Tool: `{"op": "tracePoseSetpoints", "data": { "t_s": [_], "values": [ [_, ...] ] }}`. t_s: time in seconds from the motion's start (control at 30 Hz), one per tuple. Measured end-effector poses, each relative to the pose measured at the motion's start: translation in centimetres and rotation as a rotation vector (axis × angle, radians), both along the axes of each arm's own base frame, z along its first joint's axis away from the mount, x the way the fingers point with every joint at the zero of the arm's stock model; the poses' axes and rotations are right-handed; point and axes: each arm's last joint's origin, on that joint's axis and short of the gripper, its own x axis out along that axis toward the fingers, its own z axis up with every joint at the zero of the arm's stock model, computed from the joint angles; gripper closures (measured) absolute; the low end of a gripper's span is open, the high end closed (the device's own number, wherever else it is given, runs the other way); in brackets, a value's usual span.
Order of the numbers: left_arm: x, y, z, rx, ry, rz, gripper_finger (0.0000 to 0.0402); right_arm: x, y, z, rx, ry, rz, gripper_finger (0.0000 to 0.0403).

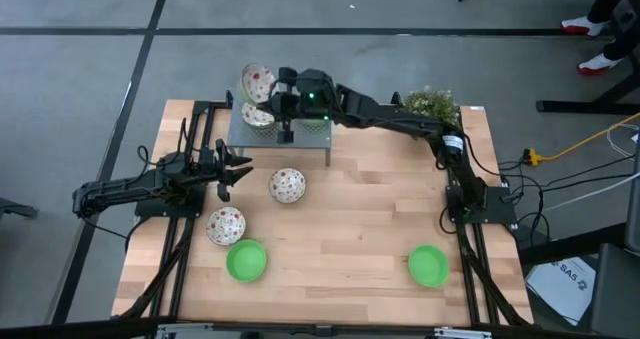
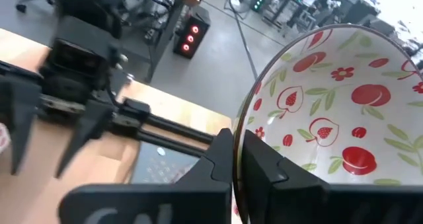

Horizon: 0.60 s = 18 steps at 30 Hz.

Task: Pick & Place Mini bowls
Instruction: Stack the white bowl on top of the white bowl on the shelf

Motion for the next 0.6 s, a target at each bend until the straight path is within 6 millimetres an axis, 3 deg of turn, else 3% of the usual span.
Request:
{"op": "tracePoseSetpoints", "data": {
  "t_s": [0.37,0.6],
  "values": [
    [0.0,0.0,0.0,0.000,0.000,0.000,0.0276,-1.1,-3.7,0.0,0.001,-0.002,-0.080,0.0389],
    [0.0,0.0,0.0,0.000,0.000,0.000,0.0276,-1.2,-4.5,-0.3,0.022,-0.003,-0.002,0.0389]
  ]
}}
